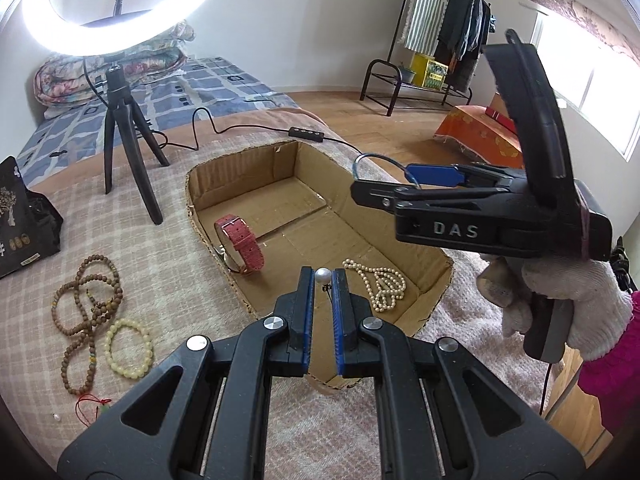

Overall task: Organize jewelry
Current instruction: 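Carry the pearl earring and dark bangle with both tools over the box, then open the right tool dropping the bangle while the left tool releases the earring into the box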

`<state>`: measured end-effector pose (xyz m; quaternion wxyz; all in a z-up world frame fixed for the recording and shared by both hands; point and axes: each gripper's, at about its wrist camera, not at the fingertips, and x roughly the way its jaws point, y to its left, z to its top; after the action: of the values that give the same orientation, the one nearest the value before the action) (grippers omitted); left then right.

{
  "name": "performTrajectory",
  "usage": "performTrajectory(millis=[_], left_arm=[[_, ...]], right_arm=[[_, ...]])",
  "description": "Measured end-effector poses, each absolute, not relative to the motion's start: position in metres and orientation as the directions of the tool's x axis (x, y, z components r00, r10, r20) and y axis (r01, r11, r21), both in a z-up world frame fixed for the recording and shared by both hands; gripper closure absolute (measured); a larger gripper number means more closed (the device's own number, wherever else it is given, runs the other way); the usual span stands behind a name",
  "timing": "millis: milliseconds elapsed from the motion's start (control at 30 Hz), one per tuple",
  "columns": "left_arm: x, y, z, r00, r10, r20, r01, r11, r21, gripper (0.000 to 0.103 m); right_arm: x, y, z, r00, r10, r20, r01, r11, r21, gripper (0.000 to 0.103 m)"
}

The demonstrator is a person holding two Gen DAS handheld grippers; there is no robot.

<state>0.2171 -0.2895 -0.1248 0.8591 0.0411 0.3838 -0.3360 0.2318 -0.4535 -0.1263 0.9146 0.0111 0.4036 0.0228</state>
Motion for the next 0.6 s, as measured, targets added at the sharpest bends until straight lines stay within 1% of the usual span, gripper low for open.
performTrajectory(millis=[600], left_arm=[[0.217,-0.301,-0.129,0.459,-0.554,-0.695,0.621,0.759,-0.195,0.096]], right_arm=[[0.252,-0.448,-0.14,0.662,0.065,-0.746,-0.019,0.997,0.07,0.028]])
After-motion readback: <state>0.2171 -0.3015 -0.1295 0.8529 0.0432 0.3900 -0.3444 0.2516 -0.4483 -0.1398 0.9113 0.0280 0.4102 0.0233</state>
